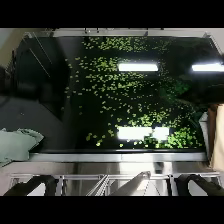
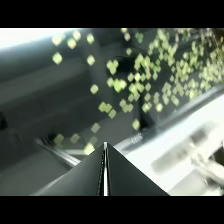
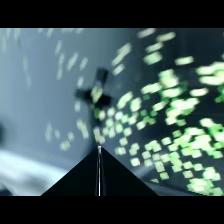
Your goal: Fold the shirts.
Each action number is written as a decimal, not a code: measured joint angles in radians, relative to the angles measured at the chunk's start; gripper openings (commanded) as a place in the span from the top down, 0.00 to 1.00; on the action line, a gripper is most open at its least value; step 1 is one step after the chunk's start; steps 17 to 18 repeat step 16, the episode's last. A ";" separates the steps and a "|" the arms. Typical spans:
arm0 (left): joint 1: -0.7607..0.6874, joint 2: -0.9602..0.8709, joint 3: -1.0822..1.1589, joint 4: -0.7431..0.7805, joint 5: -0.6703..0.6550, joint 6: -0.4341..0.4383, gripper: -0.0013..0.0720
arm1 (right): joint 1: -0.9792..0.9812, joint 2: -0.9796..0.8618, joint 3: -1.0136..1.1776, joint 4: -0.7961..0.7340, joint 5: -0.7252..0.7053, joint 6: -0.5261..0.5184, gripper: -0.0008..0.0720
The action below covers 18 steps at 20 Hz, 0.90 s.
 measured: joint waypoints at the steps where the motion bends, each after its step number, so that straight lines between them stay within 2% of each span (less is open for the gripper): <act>1: -0.009 0.059 -0.071 0.000 -0.006 -0.010 0.94 | 0.098 0.030 -0.029 -0.041 -0.034 0.002 0.97; 4: -0.051 0.235 -0.290 0.002 -0.031 -0.058 0.95 | 0.348 0.102 -0.140 -0.156 -0.128 0.070 0.97; 6: -0.079 0.333 -0.399 0.002 -0.043 -0.089 0.94 | 0.432 0.109 -0.185 -0.208 -0.163 0.108 0.97; 12: -0.114 0.514 -0.524 0.003 -0.063 -0.139 0.95 | 0.507 0.094 -0.224 -0.203 -0.181 0.152 0.96; 18: -0.118 0.550 -0.539 0.005 -0.069 -0.146 0.95 | 0.516 0.092 -0.229 -0.189 -0.178 0.148 0.96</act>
